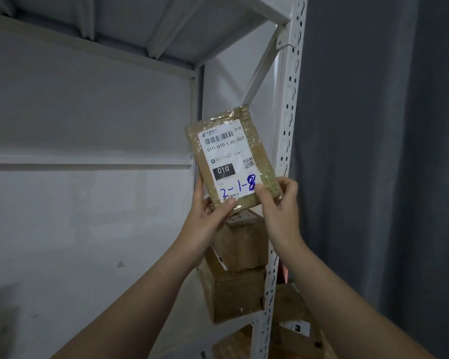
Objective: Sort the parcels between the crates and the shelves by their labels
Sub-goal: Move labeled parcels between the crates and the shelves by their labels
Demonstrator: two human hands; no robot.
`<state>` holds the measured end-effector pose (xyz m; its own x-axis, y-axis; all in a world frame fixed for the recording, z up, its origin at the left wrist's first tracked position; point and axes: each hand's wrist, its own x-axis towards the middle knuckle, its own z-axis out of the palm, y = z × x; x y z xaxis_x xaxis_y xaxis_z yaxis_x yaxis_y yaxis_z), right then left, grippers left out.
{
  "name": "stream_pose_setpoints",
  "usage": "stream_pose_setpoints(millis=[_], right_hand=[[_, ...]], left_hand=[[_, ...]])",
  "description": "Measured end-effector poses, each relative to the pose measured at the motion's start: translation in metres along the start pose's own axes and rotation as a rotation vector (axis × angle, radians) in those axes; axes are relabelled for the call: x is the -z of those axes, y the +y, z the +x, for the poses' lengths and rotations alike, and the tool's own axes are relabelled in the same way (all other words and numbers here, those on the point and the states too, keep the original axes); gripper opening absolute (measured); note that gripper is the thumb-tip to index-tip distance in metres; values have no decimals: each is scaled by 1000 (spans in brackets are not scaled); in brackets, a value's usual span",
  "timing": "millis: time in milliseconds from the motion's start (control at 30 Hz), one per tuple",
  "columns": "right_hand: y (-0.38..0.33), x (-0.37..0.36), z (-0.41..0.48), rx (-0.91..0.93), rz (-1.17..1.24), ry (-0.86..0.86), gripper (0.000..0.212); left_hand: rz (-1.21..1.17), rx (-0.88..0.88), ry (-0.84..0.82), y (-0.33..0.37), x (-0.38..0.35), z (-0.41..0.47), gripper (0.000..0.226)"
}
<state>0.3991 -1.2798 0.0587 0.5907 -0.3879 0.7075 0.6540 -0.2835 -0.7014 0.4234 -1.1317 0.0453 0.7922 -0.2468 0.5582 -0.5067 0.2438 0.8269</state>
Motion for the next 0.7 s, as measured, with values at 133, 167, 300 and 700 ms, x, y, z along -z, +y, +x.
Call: stream_pose_setpoints(millis=[133, 167, 300, 700], right_hand=[[-4, -2, -7, 28, -5, -79, 19], [-4, -3, -9, 35, -1, -97, 18], [-6, -11, -17, 64, 17, -140, 18], [-9, -42, -61, 173, -106, -239, 46]], left_hand=[[57, -100, 79, 1, 13, -12, 86], [72, -108, 90, 1, 16, -14, 85], [98, -105, 109, -1, 24, -20, 81], [206, -229, 237, 0, 57, -69, 57]])
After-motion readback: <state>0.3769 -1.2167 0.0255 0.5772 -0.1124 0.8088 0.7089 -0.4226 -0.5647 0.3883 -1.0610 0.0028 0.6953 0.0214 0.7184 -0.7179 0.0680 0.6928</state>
